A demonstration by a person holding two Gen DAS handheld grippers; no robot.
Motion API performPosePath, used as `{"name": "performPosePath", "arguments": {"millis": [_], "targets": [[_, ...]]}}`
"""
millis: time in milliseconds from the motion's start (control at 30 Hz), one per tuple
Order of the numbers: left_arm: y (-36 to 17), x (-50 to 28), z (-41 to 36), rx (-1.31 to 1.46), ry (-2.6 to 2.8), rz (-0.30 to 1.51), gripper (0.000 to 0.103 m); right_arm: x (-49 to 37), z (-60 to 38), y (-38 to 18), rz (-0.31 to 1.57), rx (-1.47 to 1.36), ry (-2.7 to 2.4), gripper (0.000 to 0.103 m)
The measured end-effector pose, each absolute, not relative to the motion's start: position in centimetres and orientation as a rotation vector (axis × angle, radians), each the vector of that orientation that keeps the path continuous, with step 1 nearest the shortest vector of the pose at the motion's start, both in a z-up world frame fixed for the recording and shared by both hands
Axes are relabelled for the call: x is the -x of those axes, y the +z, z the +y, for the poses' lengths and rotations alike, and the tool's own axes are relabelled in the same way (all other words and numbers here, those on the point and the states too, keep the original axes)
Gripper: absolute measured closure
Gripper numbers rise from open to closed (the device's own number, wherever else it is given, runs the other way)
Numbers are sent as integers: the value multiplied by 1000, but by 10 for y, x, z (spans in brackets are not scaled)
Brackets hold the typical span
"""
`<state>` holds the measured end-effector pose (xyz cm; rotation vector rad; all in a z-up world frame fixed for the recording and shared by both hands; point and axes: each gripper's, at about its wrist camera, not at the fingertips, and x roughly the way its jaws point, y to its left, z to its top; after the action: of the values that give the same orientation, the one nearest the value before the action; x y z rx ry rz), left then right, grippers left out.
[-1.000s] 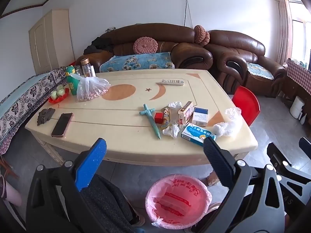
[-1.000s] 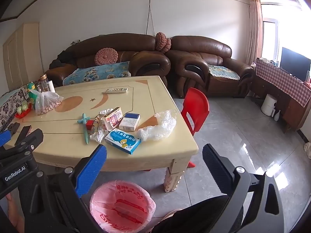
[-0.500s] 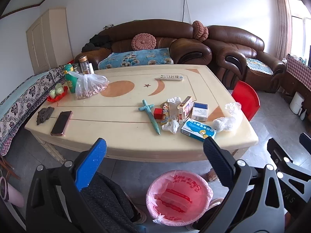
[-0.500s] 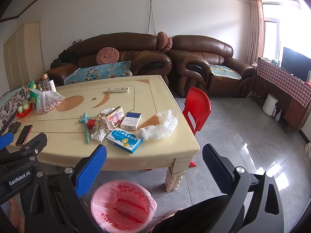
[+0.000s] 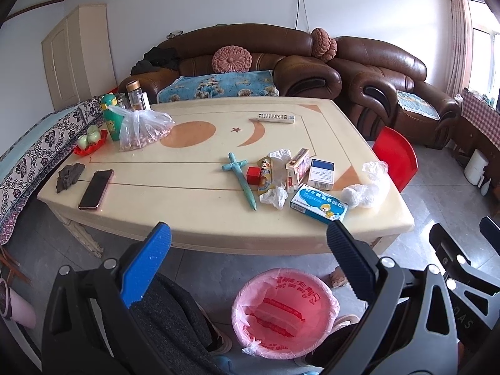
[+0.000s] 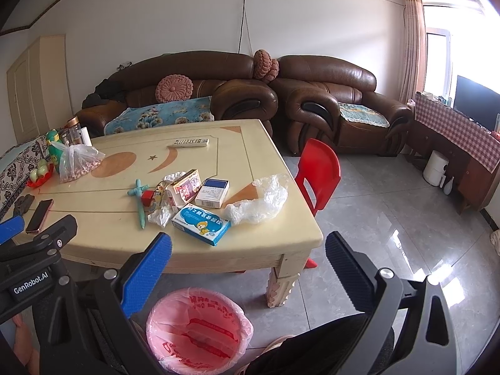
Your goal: Collect trash
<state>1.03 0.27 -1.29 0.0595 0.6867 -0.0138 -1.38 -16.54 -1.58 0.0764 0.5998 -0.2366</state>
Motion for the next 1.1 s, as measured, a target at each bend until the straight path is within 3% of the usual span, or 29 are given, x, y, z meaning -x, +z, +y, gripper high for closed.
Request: {"name": "performPosePath", "arguments": {"millis": [667,1100], "targets": [[-17,-20,8,-59,-4,715,5,13,-163,-24,613,-78,-234,6],[-14,-80,23,-92,-56,772,5,-33,-212,-31,647,-141,-245,6]]}}
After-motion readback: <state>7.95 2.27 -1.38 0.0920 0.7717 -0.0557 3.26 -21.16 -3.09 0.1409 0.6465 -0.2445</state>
